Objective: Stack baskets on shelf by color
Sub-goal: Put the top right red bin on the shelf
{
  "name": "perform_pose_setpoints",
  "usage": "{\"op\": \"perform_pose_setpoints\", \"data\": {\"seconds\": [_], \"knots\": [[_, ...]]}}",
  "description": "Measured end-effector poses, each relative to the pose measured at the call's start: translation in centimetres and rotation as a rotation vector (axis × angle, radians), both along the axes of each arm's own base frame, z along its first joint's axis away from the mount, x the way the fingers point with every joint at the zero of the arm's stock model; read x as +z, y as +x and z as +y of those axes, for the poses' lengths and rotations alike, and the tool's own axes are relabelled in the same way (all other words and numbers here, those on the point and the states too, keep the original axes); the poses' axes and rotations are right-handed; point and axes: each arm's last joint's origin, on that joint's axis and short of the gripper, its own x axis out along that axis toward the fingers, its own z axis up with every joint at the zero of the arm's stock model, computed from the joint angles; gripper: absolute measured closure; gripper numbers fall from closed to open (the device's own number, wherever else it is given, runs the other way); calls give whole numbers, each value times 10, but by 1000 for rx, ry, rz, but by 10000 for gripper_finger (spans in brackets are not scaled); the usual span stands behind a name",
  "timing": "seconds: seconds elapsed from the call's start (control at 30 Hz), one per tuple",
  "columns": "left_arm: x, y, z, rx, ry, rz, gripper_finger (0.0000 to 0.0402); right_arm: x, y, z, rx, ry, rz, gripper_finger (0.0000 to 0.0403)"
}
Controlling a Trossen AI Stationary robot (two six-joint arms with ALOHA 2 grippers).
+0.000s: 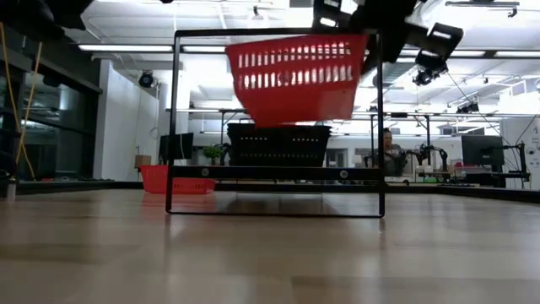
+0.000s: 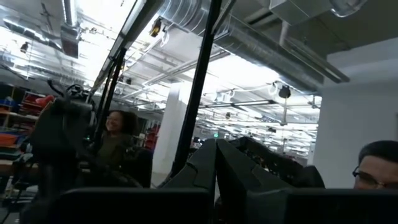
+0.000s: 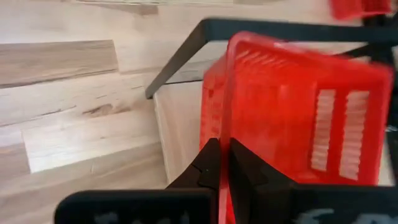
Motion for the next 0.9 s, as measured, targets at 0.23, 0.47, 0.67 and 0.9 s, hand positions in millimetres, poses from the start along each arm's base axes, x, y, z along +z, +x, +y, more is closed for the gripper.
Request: {"op": "perform_pose_setpoints", "data": {"seconds": [0.23, 0.47, 0.67, 0.9], "knots": [[0, 0, 0, 0, 0, 1, 401, -25, 15, 0, 58, 62, 72, 403], [0, 0, 0, 0, 0, 1, 401, -43, 28, 0, 45, 71, 101, 403], [0, 0, 0, 0, 0, 1, 401, -46, 31, -1, 27, 35, 99, 403], [0, 0, 0, 0, 0, 1, 401, -46, 34, -4, -78, -22, 89, 403]]}}
